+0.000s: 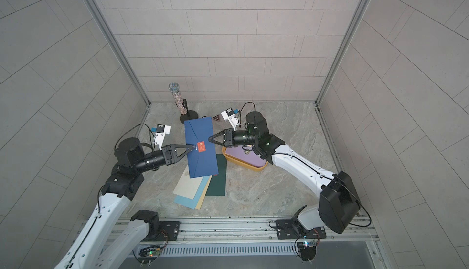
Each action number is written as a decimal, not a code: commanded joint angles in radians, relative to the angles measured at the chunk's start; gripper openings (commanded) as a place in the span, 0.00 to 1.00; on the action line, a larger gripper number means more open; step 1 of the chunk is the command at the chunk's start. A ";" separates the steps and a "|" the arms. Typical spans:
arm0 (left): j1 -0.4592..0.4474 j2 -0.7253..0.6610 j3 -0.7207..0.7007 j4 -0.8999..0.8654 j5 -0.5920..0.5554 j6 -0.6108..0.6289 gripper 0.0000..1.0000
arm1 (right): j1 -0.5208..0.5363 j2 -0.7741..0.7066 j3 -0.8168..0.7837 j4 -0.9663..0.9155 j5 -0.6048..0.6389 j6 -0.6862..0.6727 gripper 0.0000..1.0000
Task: Put the sealed envelopes into the storage box
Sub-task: Pick up the envelope from the center of the board, then place the envelope in the storage box.
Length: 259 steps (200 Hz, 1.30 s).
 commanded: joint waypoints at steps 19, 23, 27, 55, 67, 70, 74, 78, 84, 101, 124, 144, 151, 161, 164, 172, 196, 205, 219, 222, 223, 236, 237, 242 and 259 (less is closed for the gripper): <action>-0.004 -0.011 -0.005 0.027 -0.042 0.007 0.00 | -0.008 -0.027 0.002 -0.008 -0.022 -0.030 0.07; -0.003 -0.009 -0.002 0.023 -0.051 0.010 0.00 | -0.011 -0.030 0.004 -0.027 -0.018 -0.042 0.15; -0.003 -0.006 0.002 0.016 -0.060 0.018 0.00 | -0.017 -0.036 0.005 -0.051 -0.010 -0.058 0.24; -0.006 0.022 0.078 -0.088 -0.134 0.162 0.00 | -0.089 -0.117 -0.018 -0.320 0.162 -0.252 0.48; -0.009 0.039 0.118 -0.122 -0.158 0.246 0.00 | -0.130 -0.166 -0.061 -0.419 0.292 -0.330 0.50; -0.011 0.043 0.131 -0.132 -0.167 0.274 0.00 | -0.139 -0.179 -0.072 -0.444 0.328 -0.351 0.50; -0.016 0.043 0.147 -0.147 -0.174 0.314 0.00 | -0.150 -0.199 -0.088 -0.477 0.376 -0.374 0.50; -0.021 0.068 0.162 -0.158 -0.177 0.359 0.00 | -0.160 -0.218 -0.105 -0.508 0.425 -0.396 0.50; -0.033 0.088 0.184 -0.174 -0.179 0.433 0.00 | -0.175 -0.245 -0.133 -0.549 0.502 -0.424 0.49; -0.083 0.143 0.271 -0.252 -0.201 0.674 0.00 | -0.210 -0.325 -0.226 -0.631 0.711 -0.466 0.48; -0.157 0.245 0.409 -0.353 -0.246 0.992 0.00 | -0.294 -0.429 -0.363 -0.660 0.822 -0.447 0.48; -0.213 0.370 0.535 -0.486 -0.185 1.327 0.00 | -0.343 -0.524 -0.470 -0.672 0.899 -0.404 0.47; -0.237 0.415 0.581 -0.567 -0.166 1.506 0.00 | -0.350 -0.552 -0.505 -0.685 0.931 -0.400 0.46; -0.276 0.482 0.632 -0.580 -0.229 1.583 0.00 | -0.352 -0.584 -0.533 -0.710 0.978 -0.388 0.45; -0.285 0.501 0.649 -0.586 -0.239 1.604 0.00 | -0.352 -0.594 -0.538 -0.717 0.991 -0.382 0.45; -0.305 0.555 0.699 -0.619 -0.238 1.674 0.00 | -0.354 -0.615 -0.555 -0.730 1.011 -0.365 0.45; -0.372 0.712 0.835 -0.708 -0.276 1.841 0.00 | -0.357 -0.650 -0.580 -0.757 1.035 -0.336 0.44; -0.402 0.772 0.882 -0.751 -0.301 1.910 0.00 | -0.357 -0.656 -0.582 -0.769 1.047 -0.330 0.44; -0.452 0.865 0.955 -0.810 -0.376 1.976 0.00 | -0.358 -0.660 -0.586 -0.775 1.049 -0.323 0.44; -0.461 0.887 0.972 -0.827 -0.388 1.988 0.00 | -0.359 -0.660 -0.587 -0.778 1.049 -0.321 0.44; -0.464 0.893 0.979 -0.832 -0.392 1.993 0.00 | -0.359 -0.660 -0.587 -0.779 1.048 -0.322 0.44; -0.496 0.979 1.059 -0.914 -0.432 2.051 0.00 | -0.361 -0.659 -0.589 -0.794 1.045 -0.322 0.44; -0.497 0.987 1.065 -0.921 -0.433 2.053 0.00 | -0.361 -0.660 -0.588 -0.796 1.045 -0.321 0.44; -0.506 1.016 1.092 -0.942 -0.439 2.065 0.00 | -0.362 -0.660 -0.589 -0.803 1.043 -0.320 0.44; -0.533 1.096 1.157 -0.981 -0.472 2.095 0.00 | -0.368 -0.664 -0.592 -0.821 1.039 -0.323 0.44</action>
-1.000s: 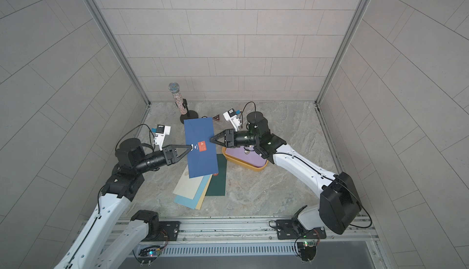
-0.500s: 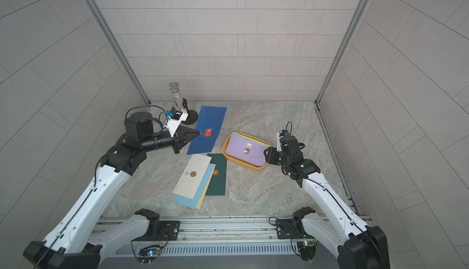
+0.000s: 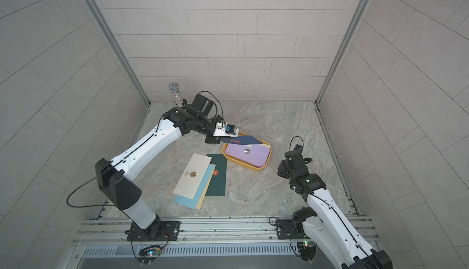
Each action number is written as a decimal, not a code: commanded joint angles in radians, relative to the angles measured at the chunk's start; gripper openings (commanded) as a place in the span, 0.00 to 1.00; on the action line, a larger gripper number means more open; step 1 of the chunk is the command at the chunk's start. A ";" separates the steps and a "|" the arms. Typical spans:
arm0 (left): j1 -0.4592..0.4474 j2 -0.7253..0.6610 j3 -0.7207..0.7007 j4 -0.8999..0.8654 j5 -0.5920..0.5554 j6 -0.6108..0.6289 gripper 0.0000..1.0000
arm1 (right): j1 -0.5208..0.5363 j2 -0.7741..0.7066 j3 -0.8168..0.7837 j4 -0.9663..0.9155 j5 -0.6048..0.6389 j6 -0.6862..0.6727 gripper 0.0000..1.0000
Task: Put the sealed envelopes into the storage box
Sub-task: Place the envelope in the storage box.
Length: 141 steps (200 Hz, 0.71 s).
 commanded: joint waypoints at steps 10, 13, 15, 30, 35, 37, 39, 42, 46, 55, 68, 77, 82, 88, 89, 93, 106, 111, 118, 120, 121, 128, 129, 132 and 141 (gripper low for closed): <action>-0.049 0.114 0.112 -0.169 -0.105 0.152 0.00 | -0.016 -0.015 -0.010 -0.063 0.025 0.014 0.44; -0.051 0.126 0.122 -0.172 -0.111 0.153 0.00 | -0.018 -0.017 -0.011 -0.064 0.024 0.013 0.44; -0.053 0.134 0.128 -0.177 -0.116 0.153 0.00 | -0.018 -0.019 -0.012 -0.064 0.024 0.013 0.44; -0.067 0.202 0.206 -0.240 -0.156 0.164 0.00 | -0.023 -0.024 -0.012 -0.066 0.022 0.013 0.44; -0.072 0.227 0.235 -0.268 -0.171 0.166 0.00 | -0.024 -0.025 -0.014 -0.065 0.021 0.015 0.44; -0.074 0.234 0.248 -0.277 -0.177 0.166 0.00 | -0.024 -0.025 -0.014 -0.065 0.020 0.015 0.44; -0.074 0.244 0.256 -0.287 -0.181 0.167 0.00 | -0.025 -0.025 -0.015 -0.066 0.020 0.015 0.44; -0.077 0.255 0.270 -0.298 -0.191 0.169 0.00 | -0.024 -0.025 -0.014 -0.065 0.021 0.015 0.44; -0.080 0.270 0.285 -0.313 -0.202 0.172 0.00 | -0.025 -0.025 -0.014 -0.065 0.021 0.016 0.44; -0.089 0.291 0.300 -0.326 -0.225 0.183 0.00 | -0.025 -0.024 -0.014 -0.066 0.021 0.015 0.44; -0.097 0.304 0.301 -0.310 -0.238 0.179 0.00 | -0.026 -0.022 -0.014 -0.065 0.018 0.016 0.44; -0.104 0.317 0.313 -0.308 -0.249 0.177 0.00 | -0.026 -0.019 -0.015 -0.066 0.019 0.017 0.44; -0.109 0.325 0.319 -0.309 -0.258 0.177 0.00 | -0.026 -0.017 -0.014 -0.066 0.018 0.017 0.44; -0.114 0.333 0.322 -0.308 -0.270 0.178 0.00 | -0.026 -0.014 -0.015 -0.066 0.015 0.016 0.44; -0.116 0.335 0.323 -0.309 -0.271 0.179 0.00 | -0.026 -0.013 -0.014 -0.066 0.015 0.016 0.44; -0.119 0.340 0.325 -0.308 -0.277 0.180 0.00 | -0.026 -0.012 -0.013 -0.066 0.014 0.016 0.44; -0.129 0.359 0.336 -0.309 -0.282 0.183 0.00 | -0.026 -0.007 -0.012 -0.066 0.011 0.014 0.44; -0.131 0.364 0.340 -0.308 -0.283 0.187 0.00 | -0.026 -0.006 -0.011 -0.066 0.008 0.013 0.44; -0.138 0.374 0.348 -0.308 -0.284 0.187 0.00 | -0.026 -0.005 -0.011 -0.066 0.008 0.013 0.44; -0.139 0.377 0.351 -0.308 -0.285 0.186 0.00 | -0.026 -0.004 -0.011 -0.065 0.007 0.013 0.44; -0.140 0.378 0.352 -0.308 -0.285 0.186 0.00 | -0.026 -0.003 -0.011 -0.065 0.007 0.012 0.44; -0.146 0.391 0.366 -0.308 -0.290 0.177 0.00 | -0.026 -0.003 -0.012 -0.065 0.006 0.013 0.44; -0.146 0.392 0.369 -0.308 -0.291 0.177 0.00 | -0.026 -0.002 -0.012 -0.065 0.005 0.013 0.44; -0.148 0.398 0.376 -0.310 -0.295 0.173 0.00 | -0.026 -0.003 -0.012 -0.065 0.004 0.013 0.44; -0.154 0.413 0.391 -0.309 -0.304 0.168 0.00 | -0.027 -0.003 -0.012 -0.066 0.003 0.013 0.44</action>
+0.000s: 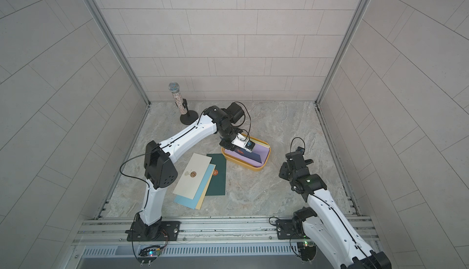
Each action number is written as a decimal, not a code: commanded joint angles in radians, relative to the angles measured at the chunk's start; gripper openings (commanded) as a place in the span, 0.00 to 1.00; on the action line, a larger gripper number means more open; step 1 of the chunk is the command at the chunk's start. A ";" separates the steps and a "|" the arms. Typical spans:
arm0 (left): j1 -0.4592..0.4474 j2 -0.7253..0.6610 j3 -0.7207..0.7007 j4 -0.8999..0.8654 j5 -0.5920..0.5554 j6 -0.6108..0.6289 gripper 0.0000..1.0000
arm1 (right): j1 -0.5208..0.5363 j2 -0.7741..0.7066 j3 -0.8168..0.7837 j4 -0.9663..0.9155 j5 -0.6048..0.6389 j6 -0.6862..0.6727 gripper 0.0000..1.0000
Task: Put the sealed envelopes into the storage box
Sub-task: Place the envelope in the storage box, then pick up the envelope from the center of the board.
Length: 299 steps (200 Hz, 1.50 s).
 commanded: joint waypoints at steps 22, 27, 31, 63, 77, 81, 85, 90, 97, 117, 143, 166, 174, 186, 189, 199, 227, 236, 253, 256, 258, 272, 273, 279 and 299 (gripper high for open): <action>-0.031 0.060 0.069 -0.038 -0.041 0.000 0.00 | -0.004 -0.003 -0.008 -0.023 0.003 0.005 0.44; -0.033 0.064 0.070 -0.039 -0.048 0.000 0.00 | -0.003 -0.003 -0.007 -0.024 0.002 0.004 0.44; -0.034 0.068 0.070 -0.039 -0.052 0.000 0.00 | -0.004 -0.003 -0.007 -0.023 0.002 0.004 0.44; -0.039 0.091 0.080 -0.040 -0.087 -0.016 0.01 | -0.004 0.002 -0.007 -0.023 0.000 0.004 0.44; -0.040 0.102 0.092 -0.027 -0.099 -0.047 0.13 | -0.004 0.004 -0.006 -0.022 0.000 0.004 0.44; -0.040 0.103 0.094 -0.015 -0.108 -0.065 0.17 | -0.003 0.005 -0.006 -0.022 -0.002 0.004 0.44; -0.040 0.104 0.096 0.000 -0.118 -0.083 0.19 | -0.005 0.007 -0.006 -0.022 -0.001 0.004 0.44; -0.040 0.106 0.101 0.016 -0.131 -0.106 0.22 | -0.004 0.008 -0.006 -0.021 -0.002 0.004 0.43; -0.040 0.110 0.112 0.031 -0.149 -0.138 0.26 | -0.004 0.009 -0.005 -0.022 -0.003 0.003 0.44; -0.043 0.106 0.119 0.065 -0.197 -0.171 0.39 | -0.004 0.011 -0.006 -0.020 -0.003 0.003 0.44; -0.044 0.083 0.116 0.113 -0.245 -0.216 0.43 | -0.006 0.015 -0.006 -0.021 -0.005 0.004 0.44; -0.042 0.047 0.103 0.177 -0.285 -0.269 0.43 | -0.006 0.016 -0.006 -0.018 -0.006 0.004 0.44; -0.040 0.025 0.087 0.205 -0.299 -0.290 0.43 | -0.005 0.016 -0.005 -0.019 -0.006 0.004 0.44; -0.032 -0.015 0.050 0.263 -0.321 -0.345 0.43 | -0.006 0.013 -0.005 -0.019 -0.006 0.003 0.44; -0.028 -0.027 0.038 0.278 -0.325 -0.363 0.43 | -0.006 0.012 -0.006 -0.019 -0.007 0.003 0.44; -0.014 -0.080 -0.020 0.334 -0.345 -0.438 0.43 | -0.006 0.008 -0.004 -0.018 -0.010 -0.001 0.44; 0.056 -0.319 -0.334 0.604 -0.456 -0.779 0.44 | -0.006 0.010 0.019 -0.003 -0.073 -0.039 0.47; 0.093 -0.410 -0.445 0.664 -0.461 -0.924 0.47 | -0.005 0.010 0.031 -0.009 -0.090 -0.040 0.47; 0.181 -0.567 -0.645 0.726 -0.462 -1.247 0.52 | -0.002 0.008 0.063 -0.013 -0.148 -0.049 0.47; 0.198 -0.597 -0.680 0.729 -0.461 -1.307 0.53 | 0.001 0.009 0.068 -0.012 -0.158 -0.046 0.47; 0.213 -0.614 -0.700 0.729 -0.459 -1.339 0.54 | 0.003 0.009 0.074 -0.013 -0.166 -0.044 0.47; 0.309 -0.738 -0.876 0.758 -0.407 -1.584 0.56 | 0.041 0.022 0.103 -0.001 -0.235 -0.016 0.40; 0.317 -0.743 -0.888 0.763 -0.401 -1.598 0.56 | 0.046 0.024 0.103 0.001 -0.239 -0.014 0.40; 0.362 -0.788 -0.959 0.772 -0.349 -1.681 0.56 | 0.081 0.034 0.104 0.009 -0.246 0.006 0.40; 0.483 -0.886 -1.148 0.761 -0.220 -1.847 0.56 | 0.297 0.094 0.190 0.023 -0.137 0.085 0.41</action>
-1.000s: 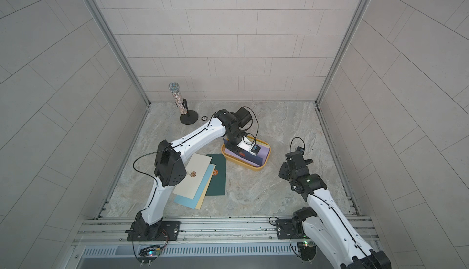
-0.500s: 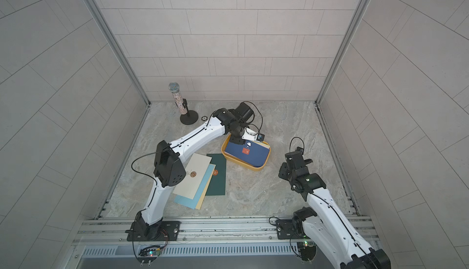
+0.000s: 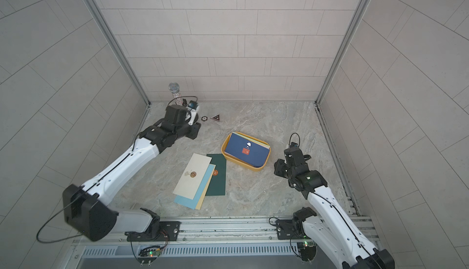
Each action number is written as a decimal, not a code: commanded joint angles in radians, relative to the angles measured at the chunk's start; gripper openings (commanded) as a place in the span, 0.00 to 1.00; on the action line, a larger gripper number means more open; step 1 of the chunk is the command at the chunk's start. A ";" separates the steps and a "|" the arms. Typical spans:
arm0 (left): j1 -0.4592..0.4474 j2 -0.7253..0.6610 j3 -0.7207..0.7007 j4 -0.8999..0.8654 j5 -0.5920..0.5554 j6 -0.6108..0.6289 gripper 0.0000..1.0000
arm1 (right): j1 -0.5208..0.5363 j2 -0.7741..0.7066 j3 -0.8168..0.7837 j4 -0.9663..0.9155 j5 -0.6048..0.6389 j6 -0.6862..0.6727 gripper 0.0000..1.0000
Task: Put the sealed envelopes into the storage box
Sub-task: Pick up the envelope from the center of the board.
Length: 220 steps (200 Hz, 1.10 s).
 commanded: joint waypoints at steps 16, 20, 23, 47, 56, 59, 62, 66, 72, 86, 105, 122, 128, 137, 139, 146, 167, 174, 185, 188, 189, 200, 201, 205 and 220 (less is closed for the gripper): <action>0.154 -0.091 -0.287 -0.016 0.225 -0.453 0.56 | 0.375 0.116 0.116 0.067 0.141 0.152 0.45; 0.170 -0.093 -0.305 -0.026 0.246 -0.452 0.56 | 0.416 0.138 0.122 0.085 0.155 0.175 0.45; 0.181 -0.095 -0.315 -0.037 0.252 -0.454 0.56 | 0.445 0.156 0.128 0.099 0.163 0.190 0.46; 0.200 -0.094 -0.350 -0.108 0.285 -0.486 0.55 | 0.605 0.329 0.188 0.207 0.201 0.286 0.46; 0.200 -0.100 -0.382 -0.107 0.284 -0.501 0.55 | 0.640 0.407 0.232 0.225 0.200 0.294 0.46; 0.200 -0.104 -0.396 -0.106 0.280 -0.508 0.54 | 0.649 0.434 0.254 0.225 0.197 0.297 0.47; 0.200 -0.110 -0.409 -0.101 0.278 -0.513 0.54 | 0.657 0.462 0.274 0.223 0.191 0.301 0.47; 0.200 -0.118 -0.430 -0.090 0.280 -0.520 0.54 | 0.666 0.495 0.301 0.222 0.184 0.304 0.46; 0.199 -0.135 -0.463 -0.068 0.289 -0.528 0.54 | 0.679 0.548 0.335 0.231 0.168 0.306 0.47; 0.200 -0.165 -0.533 -0.015 0.288 -0.546 0.54 | 0.701 0.654 0.401 0.279 0.121 0.311 0.47; 0.200 -0.176 -0.584 0.039 0.274 -0.566 0.54 | 0.712 0.782 0.473 0.314 0.073 0.356 0.47; 0.201 -0.141 -0.587 0.056 0.266 -0.564 0.53 | 0.720 0.870 0.524 0.347 0.068 0.395 0.48; 0.202 -0.123 -0.585 0.056 0.263 -0.558 0.53 | 0.720 0.900 0.537 0.363 0.059 0.403 0.49; 0.203 -0.090 -0.580 0.059 0.259 -0.558 0.52 | 0.720 0.944 0.570 0.361 0.054 0.414 0.49; 0.203 -0.084 -0.580 0.063 0.258 -0.558 0.51 | 0.720 0.953 0.576 0.359 0.053 0.416 0.49; 0.203 -0.061 -0.583 0.076 0.257 -0.557 0.50 | 0.720 0.986 0.598 0.360 0.045 0.419 0.50; 0.205 -0.028 -0.611 0.126 0.241 -0.565 0.47 | 0.719 1.060 0.647 0.357 0.027 0.421 0.50; 0.205 -0.026 -0.618 0.131 0.237 -0.568 0.47 | 0.719 1.081 0.657 0.358 0.027 0.422 0.50; 0.205 -0.021 -0.625 0.132 0.232 -0.566 0.47 | 0.716 1.115 0.671 0.357 0.016 0.421 0.50; 0.206 -0.021 -0.626 0.132 0.231 -0.565 0.47 | 0.714 1.125 0.674 0.357 0.011 0.424 0.50; 0.206 -0.021 -0.627 0.132 0.231 -0.564 0.47 | 0.713 1.128 0.675 0.357 0.009 0.424 0.50; 0.206 -0.022 -0.630 0.129 0.232 -0.563 0.47 | 0.705 1.154 0.684 0.358 -0.005 0.427 0.50; 0.206 -0.023 -0.629 0.129 0.232 -0.562 0.46 | 0.704 1.157 0.685 0.359 -0.006 0.427 0.50; 0.206 -0.024 -0.631 0.129 0.233 -0.564 0.46 | 0.702 1.162 0.687 0.359 -0.006 0.428 0.51; 0.206 -0.025 -0.635 0.127 0.232 -0.569 0.46 | 0.696 1.181 0.688 0.365 -0.003 0.426 0.51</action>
